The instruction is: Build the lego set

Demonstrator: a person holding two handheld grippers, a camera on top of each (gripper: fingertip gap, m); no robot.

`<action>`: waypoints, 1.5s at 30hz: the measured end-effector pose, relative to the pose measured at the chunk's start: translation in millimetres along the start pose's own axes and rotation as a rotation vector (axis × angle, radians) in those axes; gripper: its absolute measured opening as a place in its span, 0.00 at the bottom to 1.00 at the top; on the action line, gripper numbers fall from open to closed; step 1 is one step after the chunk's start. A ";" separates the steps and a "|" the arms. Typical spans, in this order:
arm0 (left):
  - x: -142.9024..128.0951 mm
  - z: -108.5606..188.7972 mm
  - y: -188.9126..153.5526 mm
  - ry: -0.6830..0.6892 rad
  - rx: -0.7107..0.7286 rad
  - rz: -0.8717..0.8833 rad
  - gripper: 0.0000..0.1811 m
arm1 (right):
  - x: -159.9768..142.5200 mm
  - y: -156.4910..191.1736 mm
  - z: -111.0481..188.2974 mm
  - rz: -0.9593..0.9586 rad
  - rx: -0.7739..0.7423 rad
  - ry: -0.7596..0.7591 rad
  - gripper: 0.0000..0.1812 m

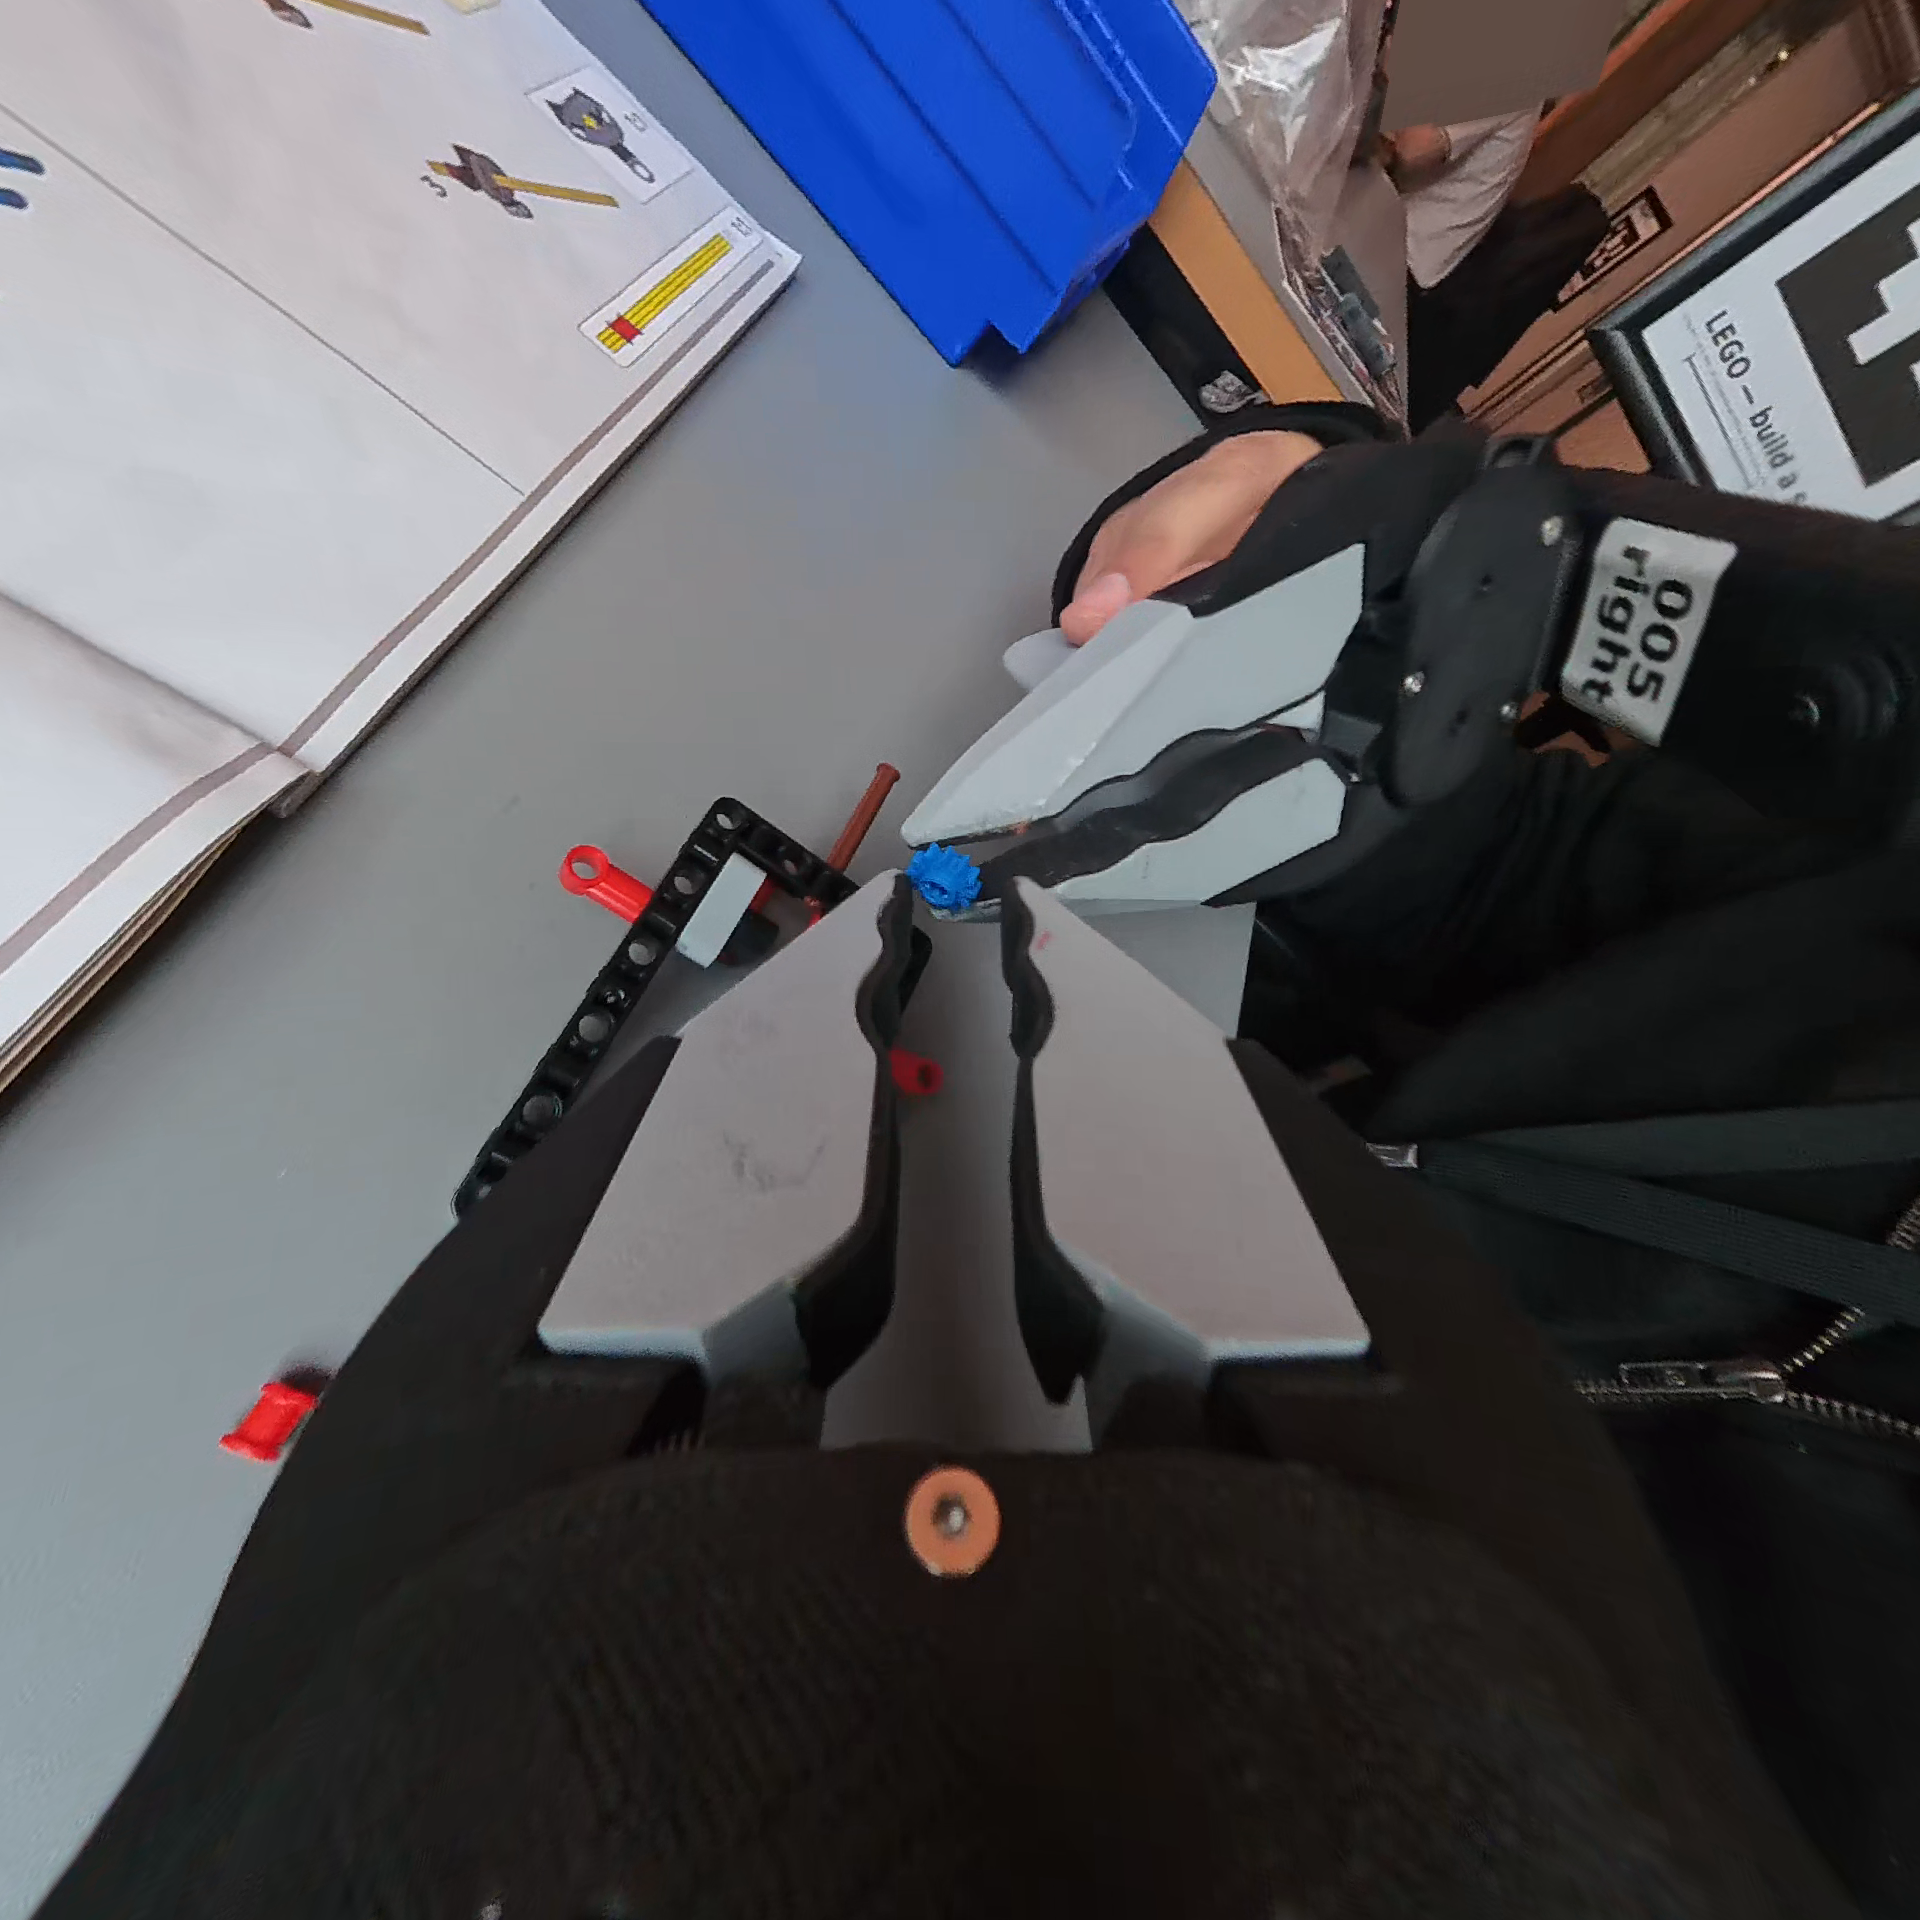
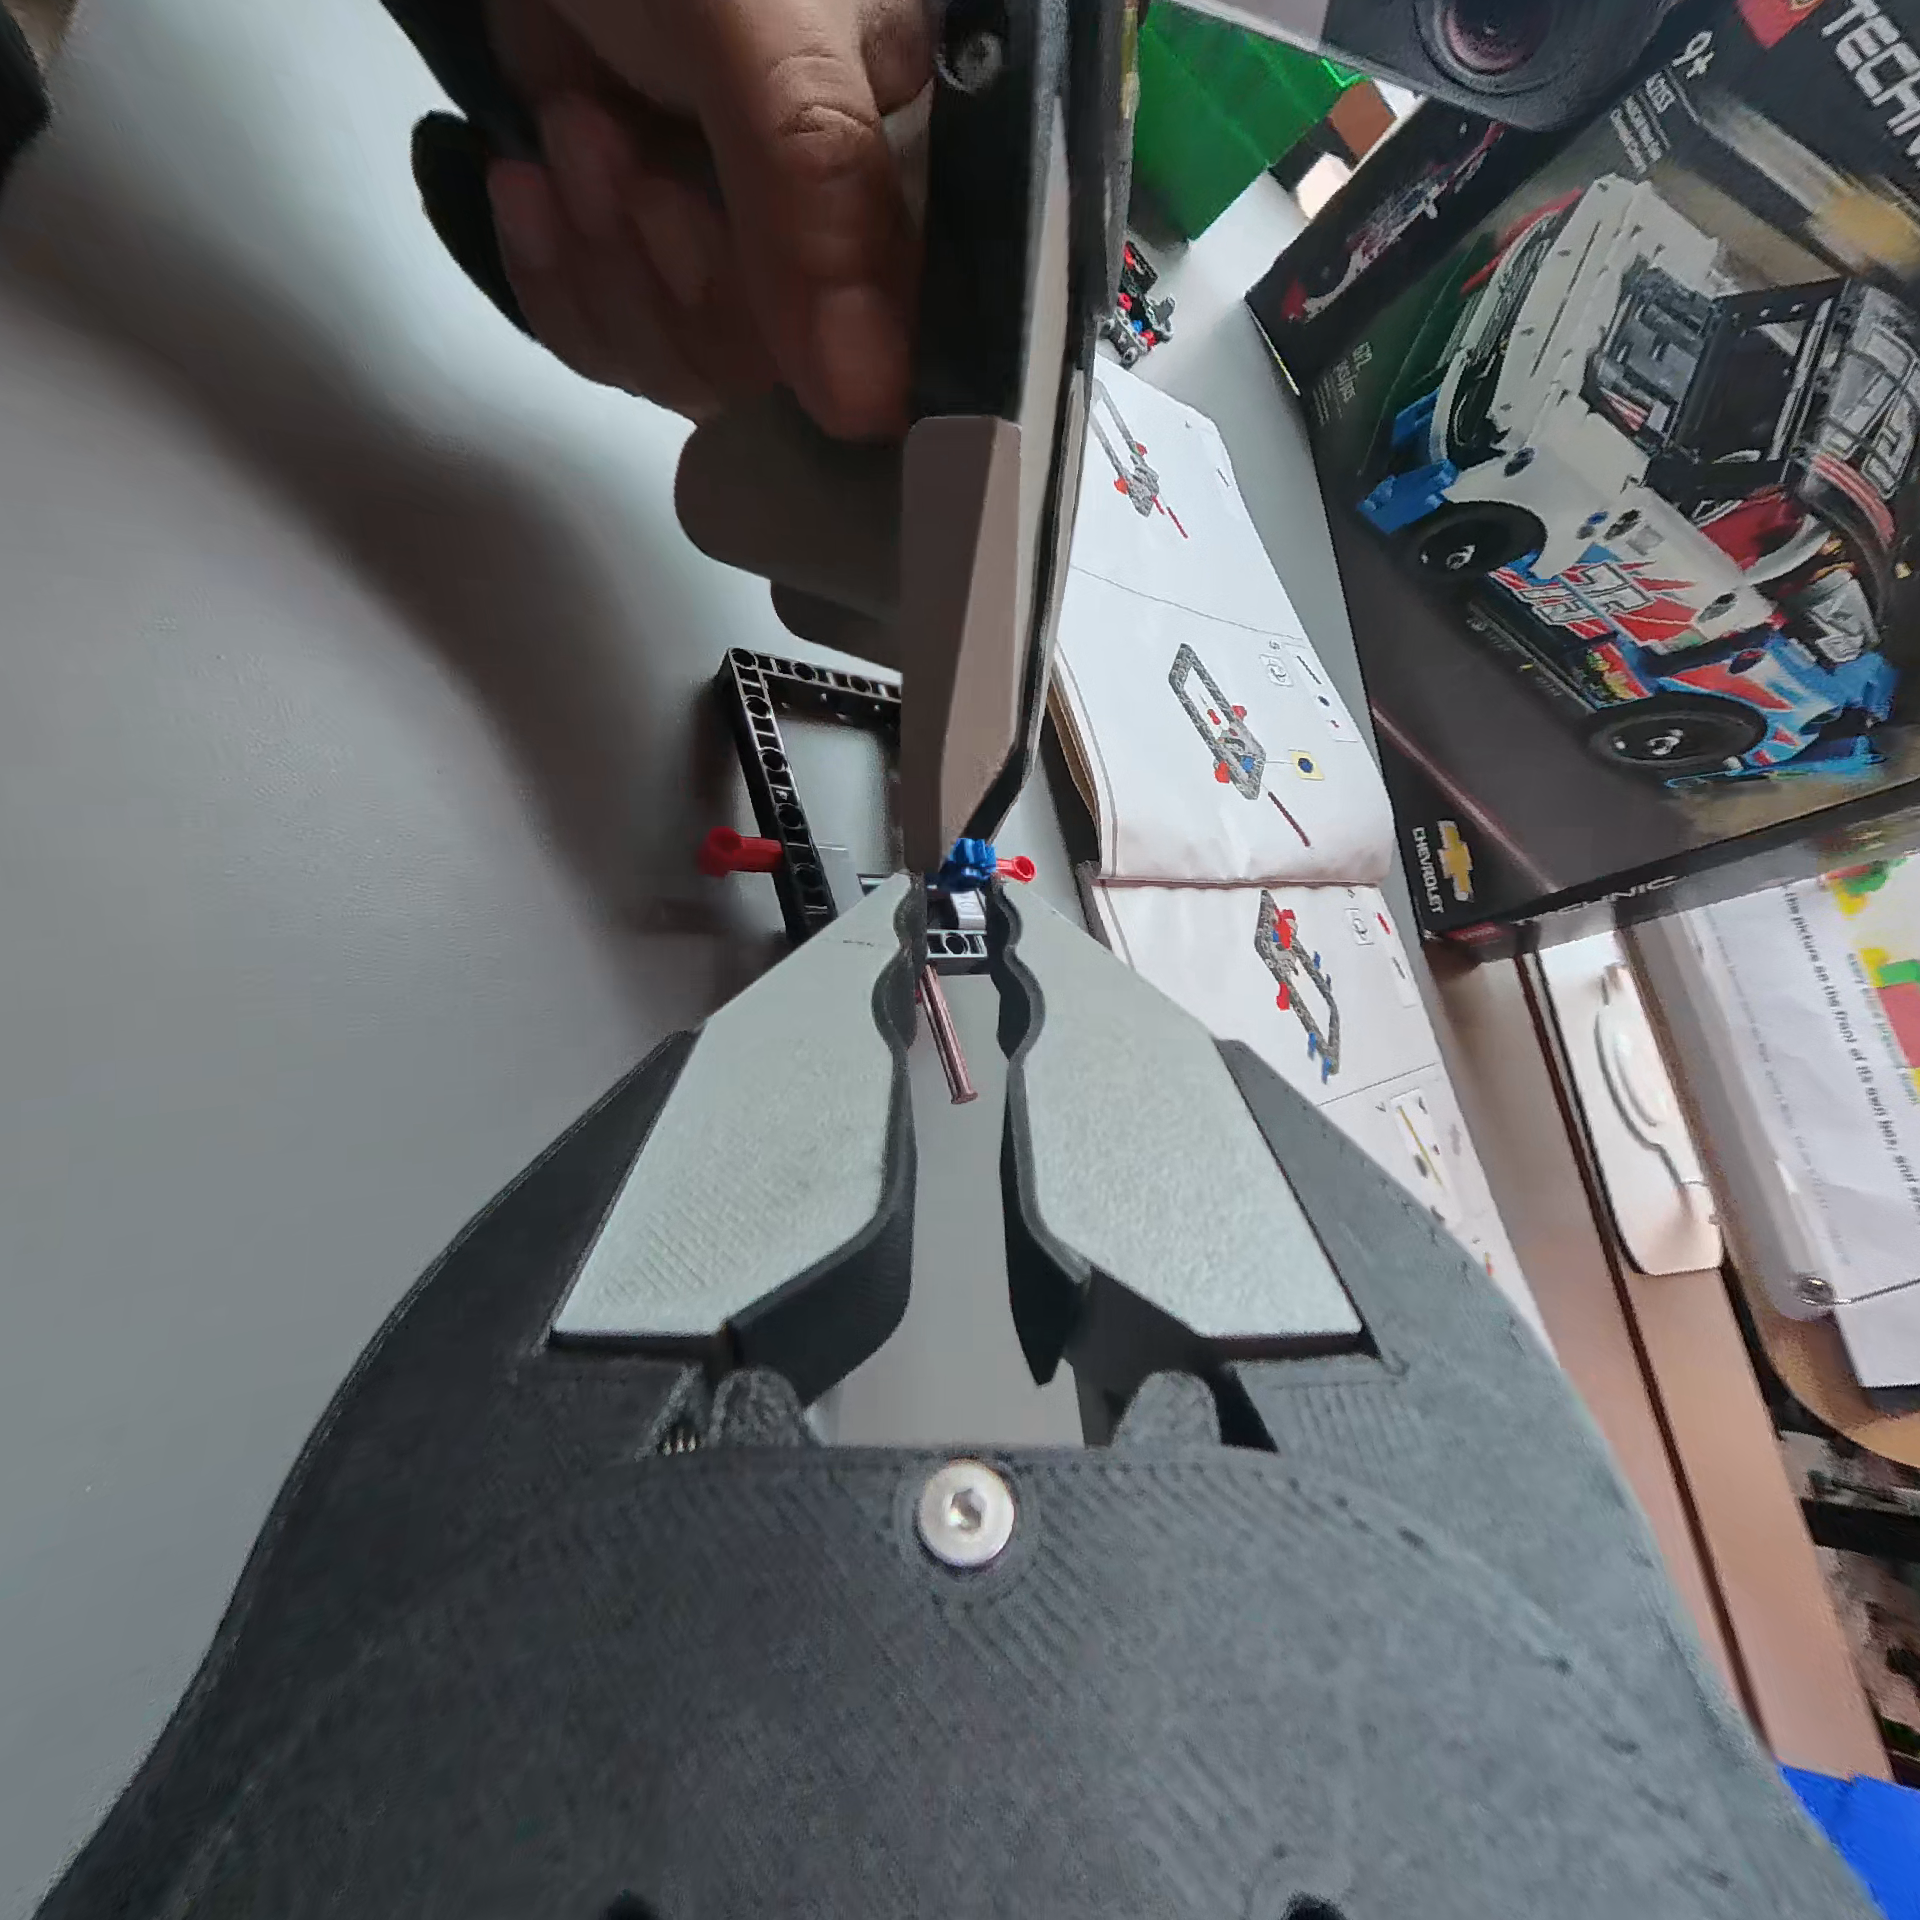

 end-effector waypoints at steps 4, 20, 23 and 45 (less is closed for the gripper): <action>-2.3 1.1 1.3 -0.018 0.010 0.027 0.06 | 2.9 4.1 -0.3 0.081 -0.039 0.018 0.04; -2.1 -1.0 1.3 -0.008 0.111 -0.051 0.05 | 2.0 8.9 -4.3 0.197 -0.109 0.082 0.04; -3.3 -1.3 1.8 -0.005 0.116 -0.049 0.05 | 1.5 10.1 -5.0 0.209 -0.109 0.085 0.04; -11.9 10.6 19.2 -0.119 -0.056 0.209 0.05 | -35.2 -27.3 22.4 -0.230 0.203 0.007 0.16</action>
Point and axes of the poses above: each gripper's, where its closed fingertips meet, z back along the fingers, x out of its top, y = z × x across the jaws, the point moved 8 cm from there along z, back along the fingers, and after that the axes turned 10 degrees about -x, right-handed, at the moved point
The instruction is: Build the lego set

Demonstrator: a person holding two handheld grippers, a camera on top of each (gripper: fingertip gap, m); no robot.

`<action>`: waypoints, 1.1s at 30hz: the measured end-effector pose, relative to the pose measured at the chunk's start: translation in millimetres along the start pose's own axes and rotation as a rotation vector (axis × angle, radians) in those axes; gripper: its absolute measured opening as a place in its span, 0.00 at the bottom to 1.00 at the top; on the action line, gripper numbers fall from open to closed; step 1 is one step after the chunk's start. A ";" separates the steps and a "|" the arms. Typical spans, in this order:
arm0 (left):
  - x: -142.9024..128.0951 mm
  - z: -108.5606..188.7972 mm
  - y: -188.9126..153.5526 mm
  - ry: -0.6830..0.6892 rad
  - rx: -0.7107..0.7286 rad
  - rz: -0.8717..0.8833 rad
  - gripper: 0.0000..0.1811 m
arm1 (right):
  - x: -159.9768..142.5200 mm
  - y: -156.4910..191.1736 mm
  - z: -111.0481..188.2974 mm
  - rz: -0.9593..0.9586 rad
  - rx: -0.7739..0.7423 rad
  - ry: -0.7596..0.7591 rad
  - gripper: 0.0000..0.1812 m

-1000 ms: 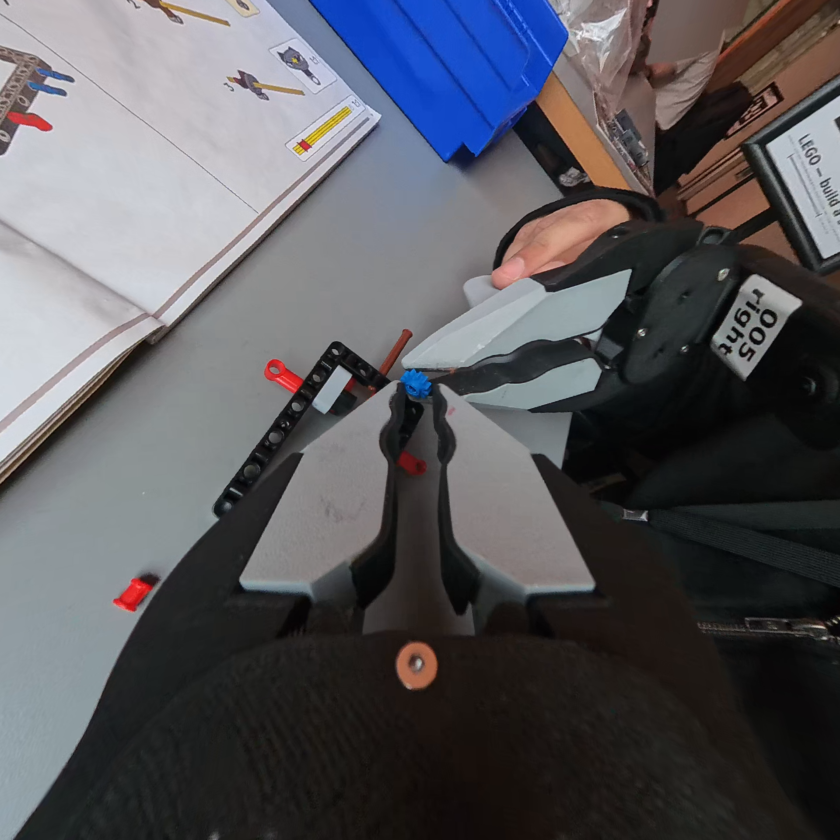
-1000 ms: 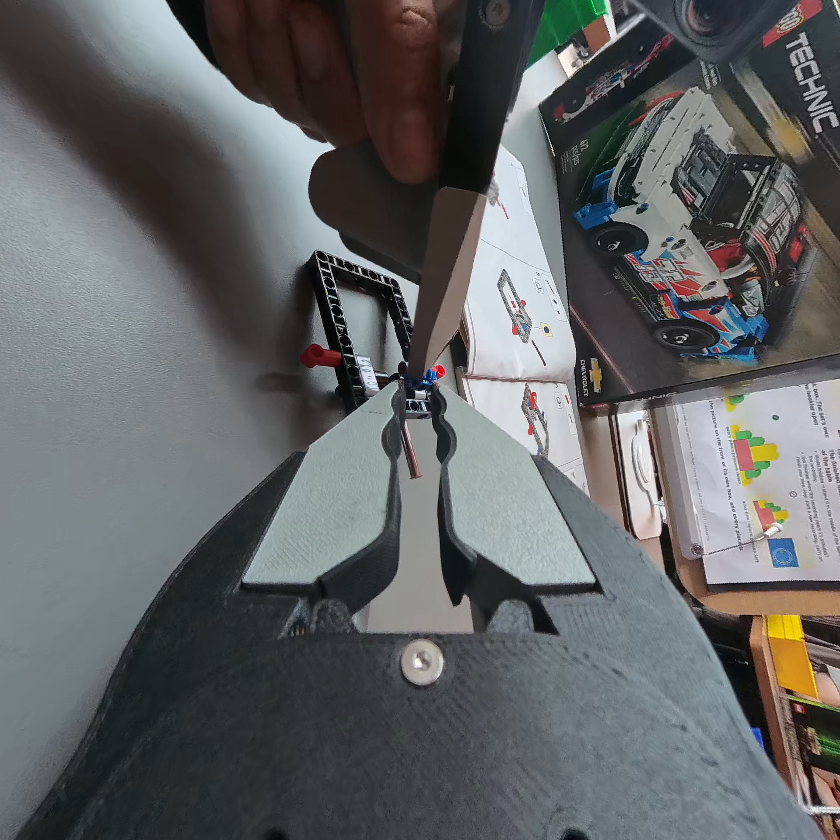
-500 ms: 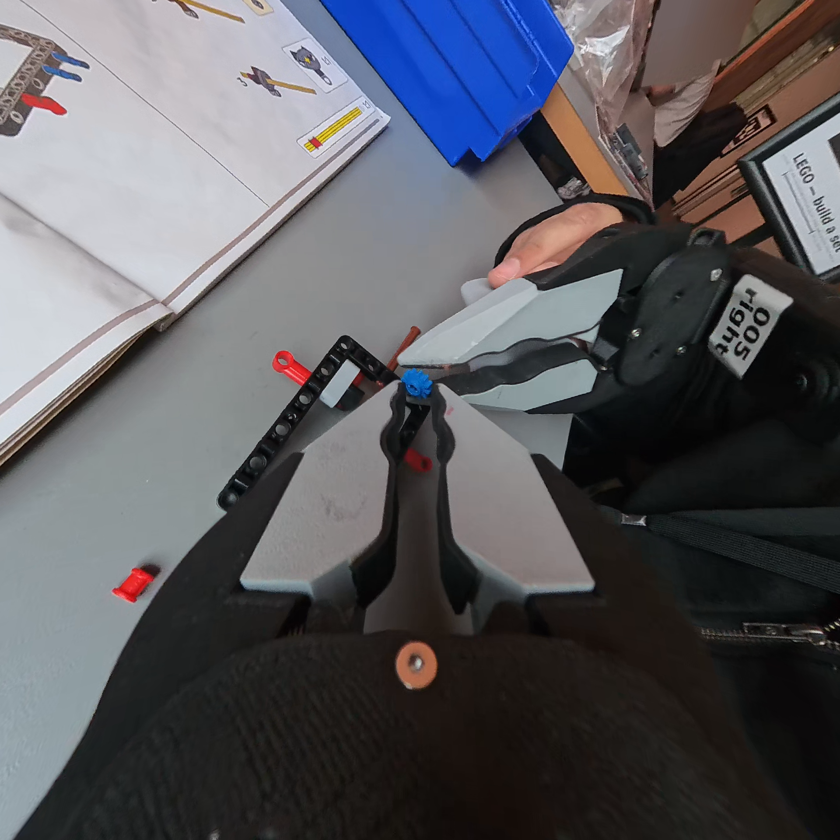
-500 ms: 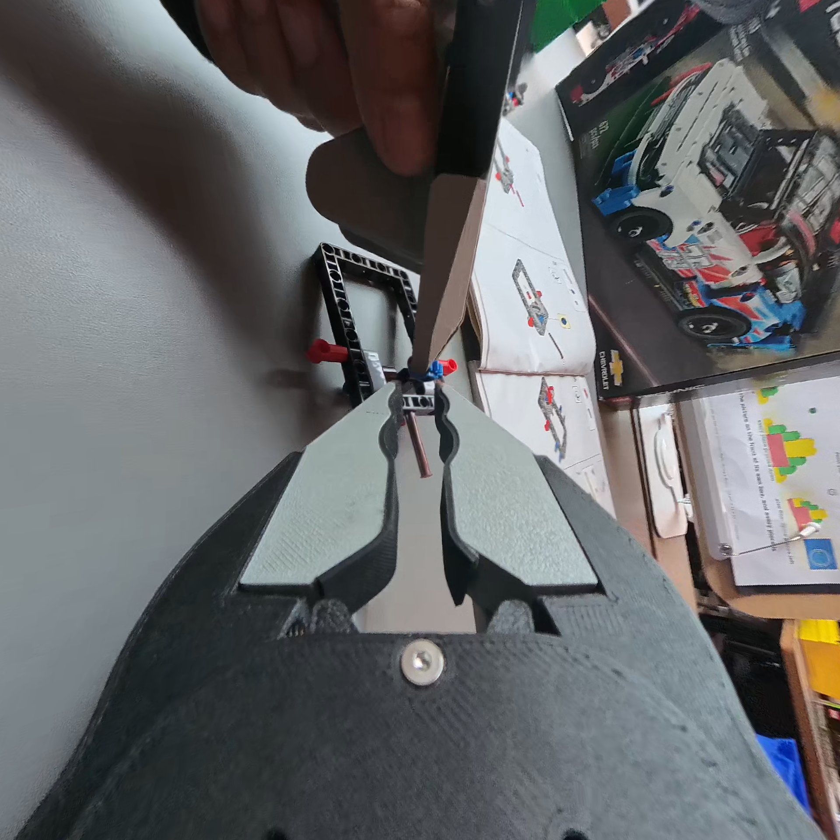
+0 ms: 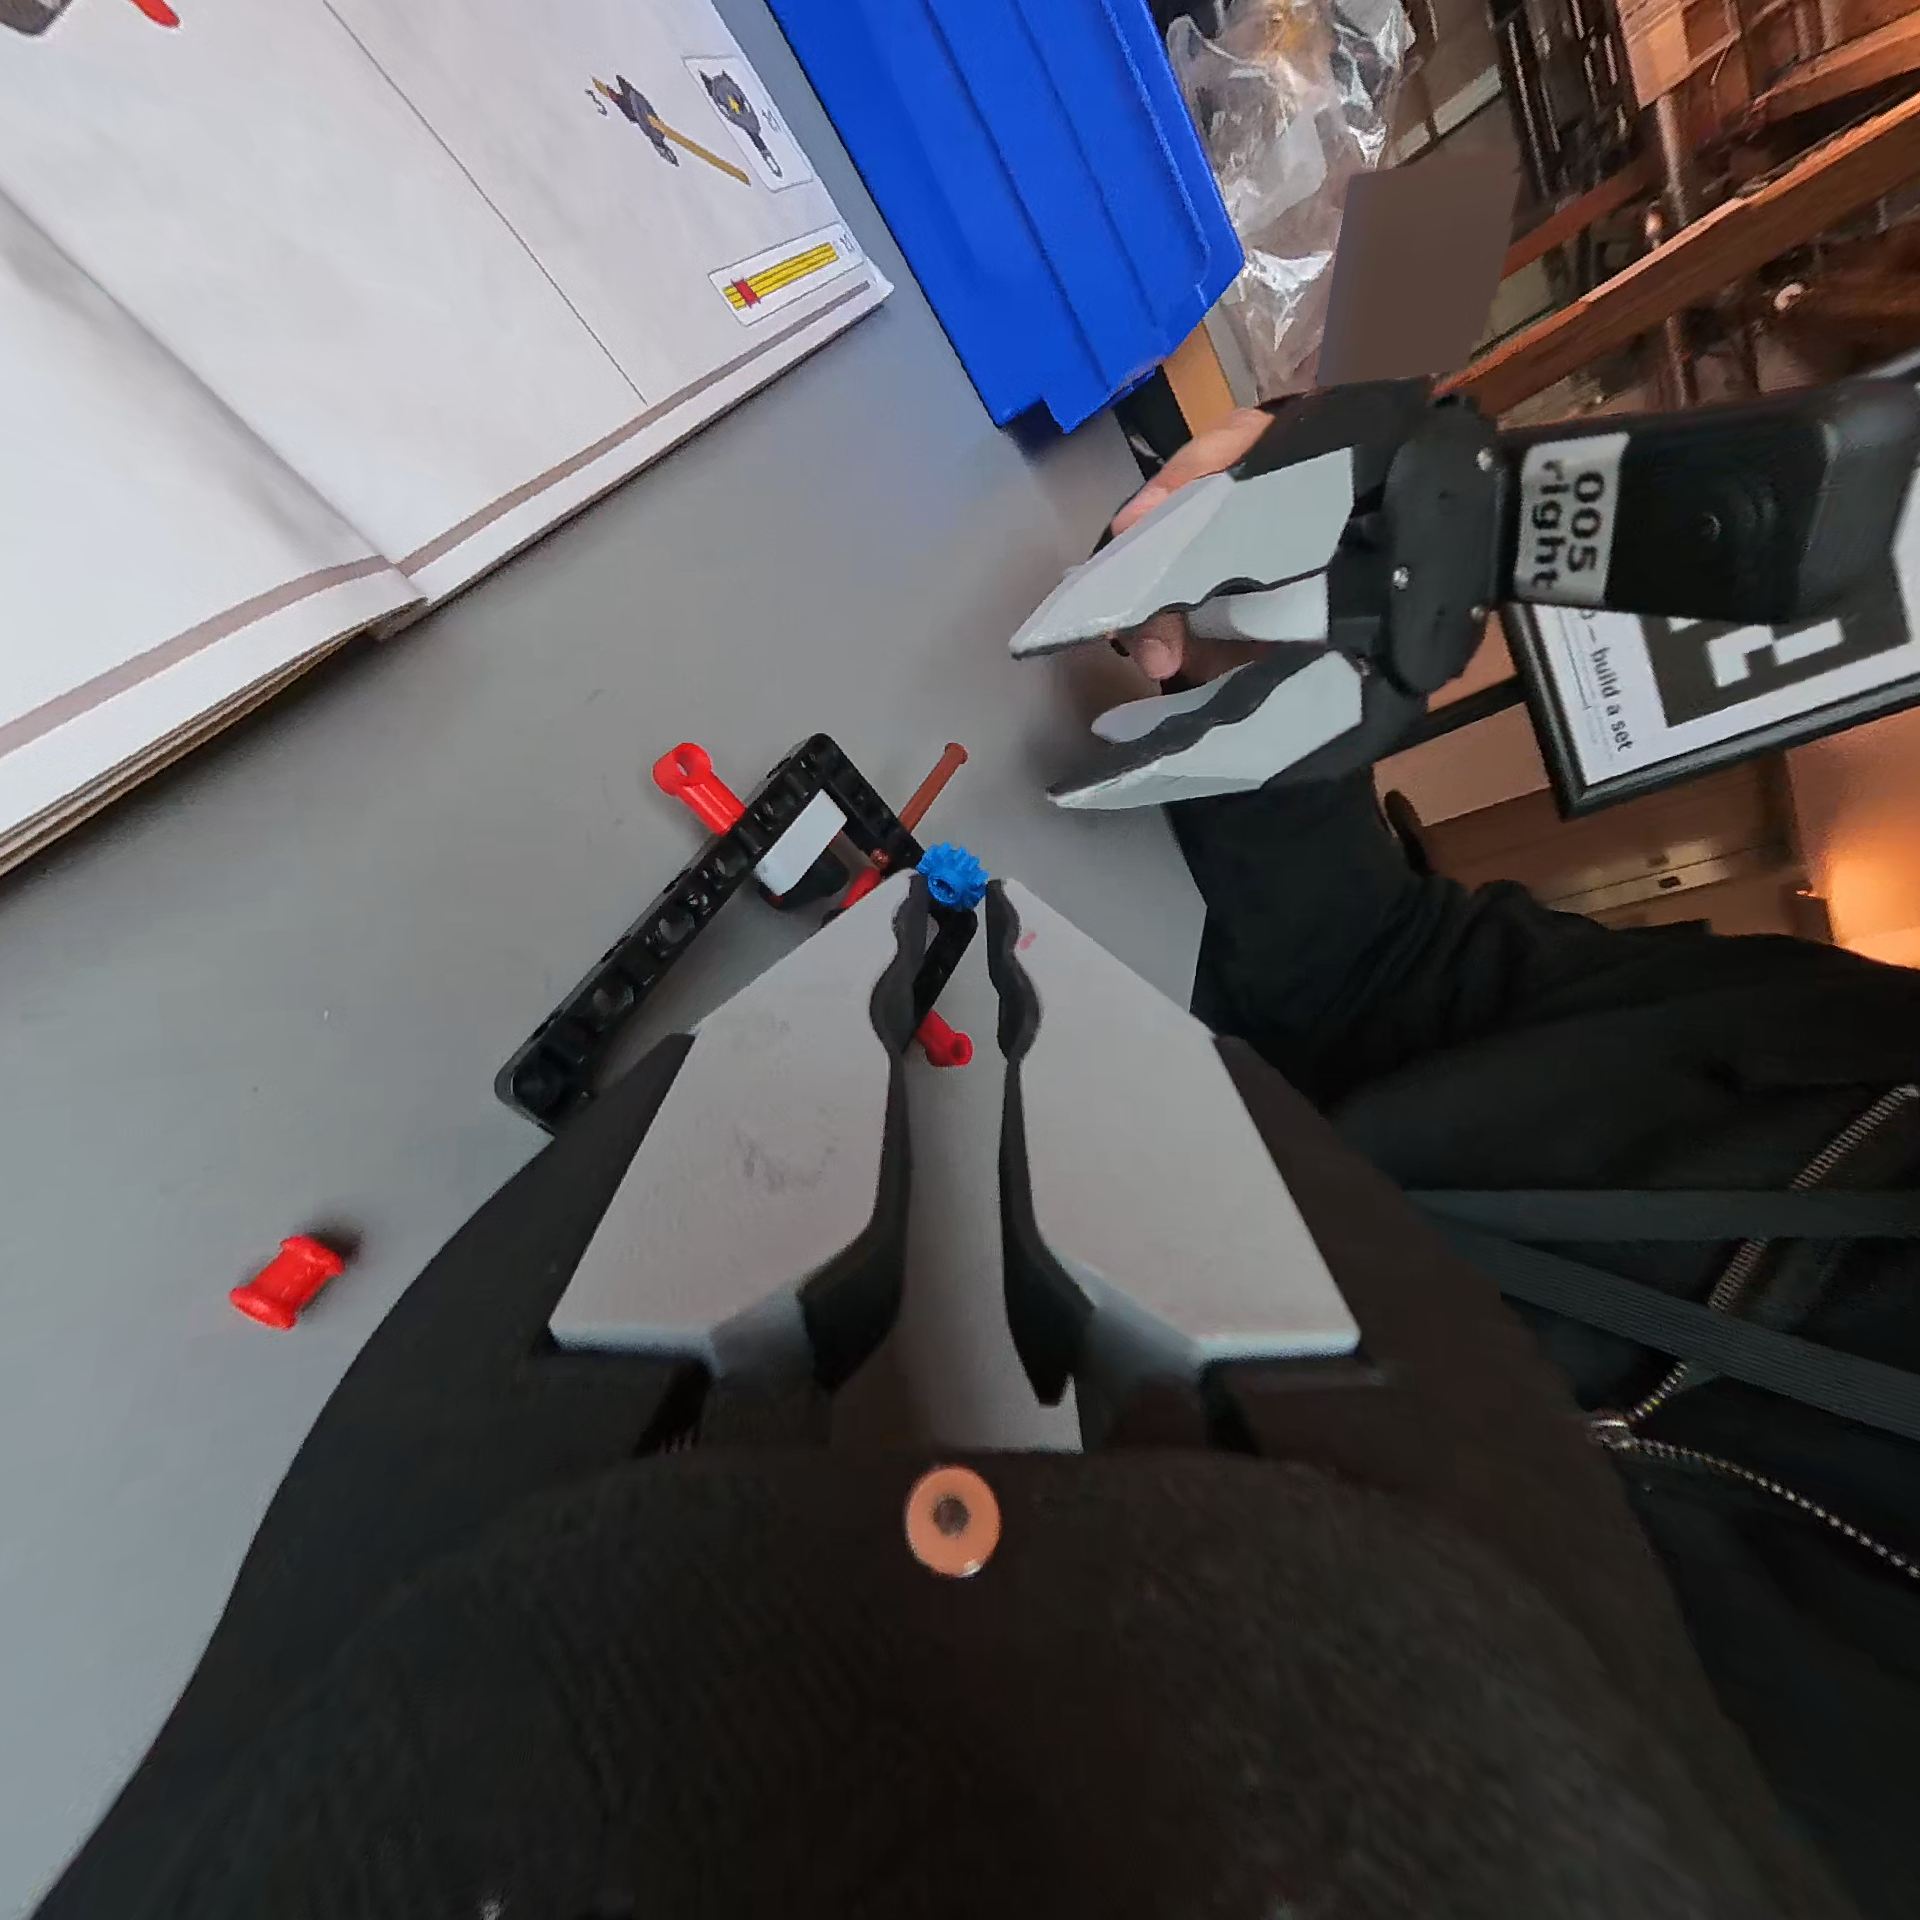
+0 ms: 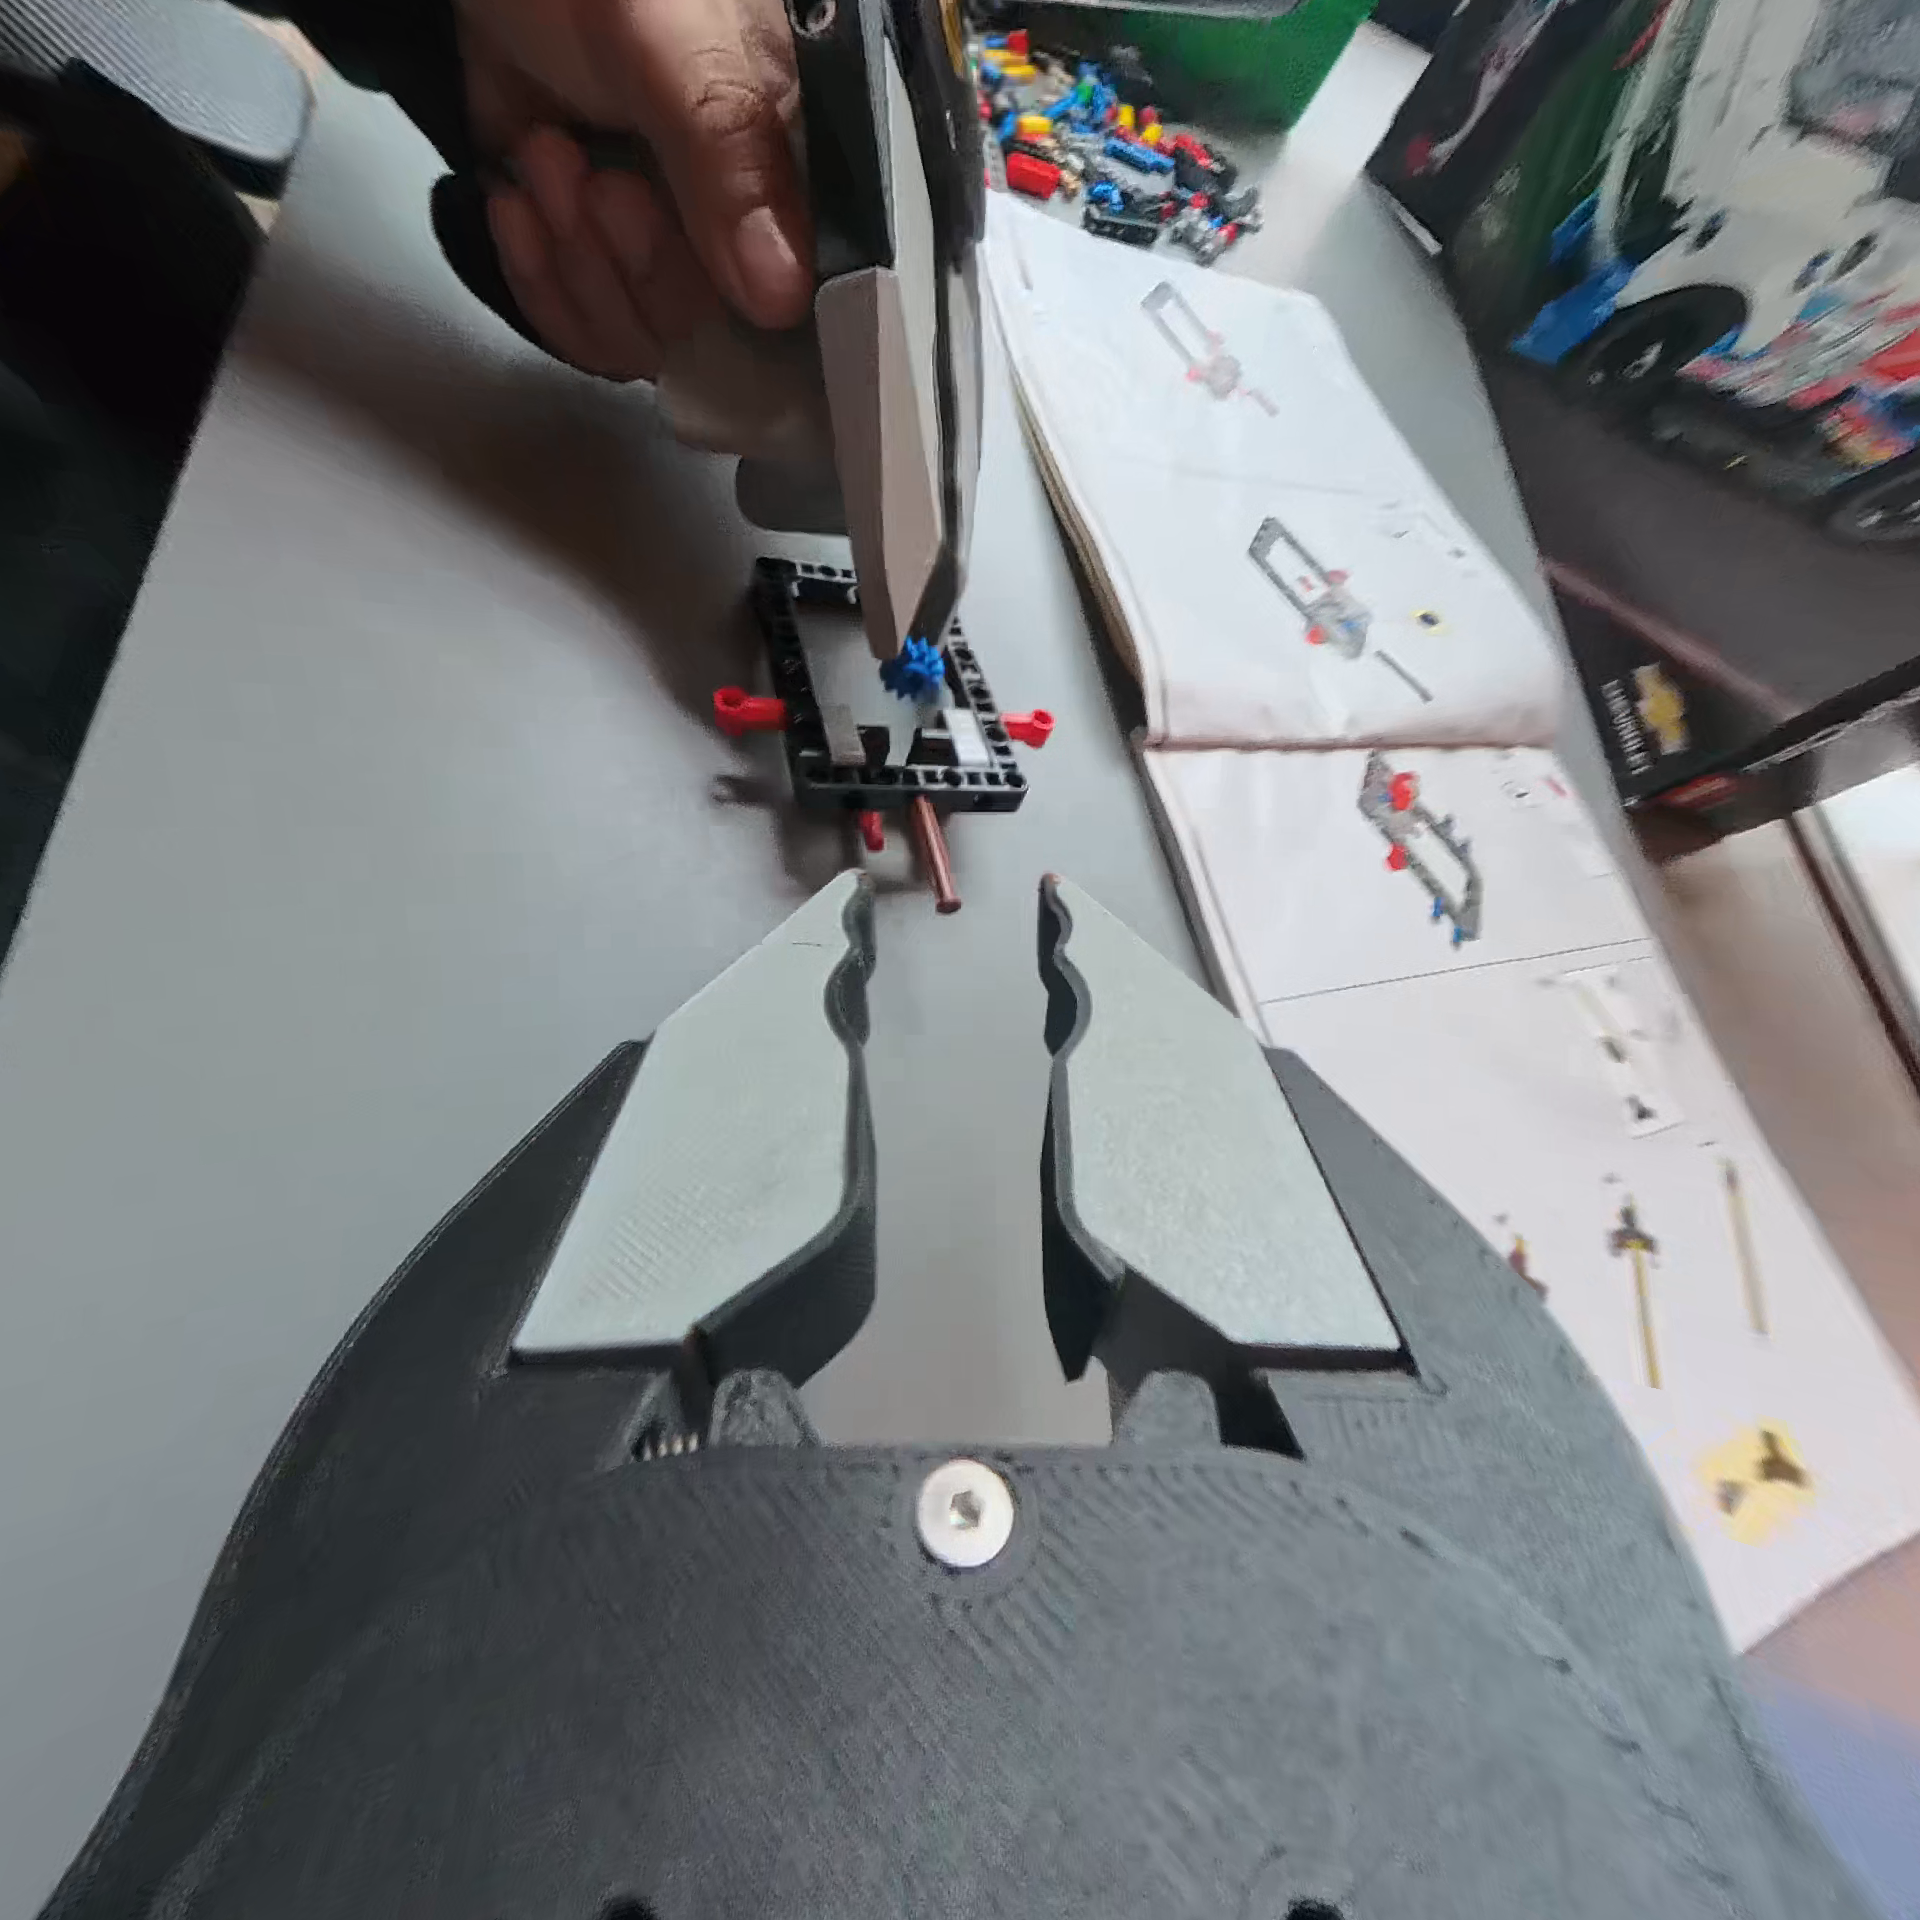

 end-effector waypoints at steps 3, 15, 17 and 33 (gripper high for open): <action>-1.5 0.0 2.1 0.008 -0.013 0.026 0.05 | -3.9 -2.8 -0.4 -0.035 0.013 -0.004 0.13; -0.8 -3.1 10.5 0.021 -0.044 0.098 0.05 | -6.5 0.4 -23.1 0.003 0.074 0.016 0.02; -0.1 -4.1 10.7 0.026 -0.045 0.110 0.05 | -7.4 0.2 -25.1 0.009 0.075 0.024 0.02; -1.4 -4.1 7.4 0.028 0.037 0.269 0.05 | -2.9 5.3 -24.1 0.038 0.056 0.019 0.01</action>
Point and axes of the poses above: each gripper's, where its closed fingertips meet, z back along the fingers, x out of its top, y = z × x across the jaws, the point moved 8 cm from there along z, back along the fingers, and after that the axes turned 10 degrees about -x, right-handed, at the moved point
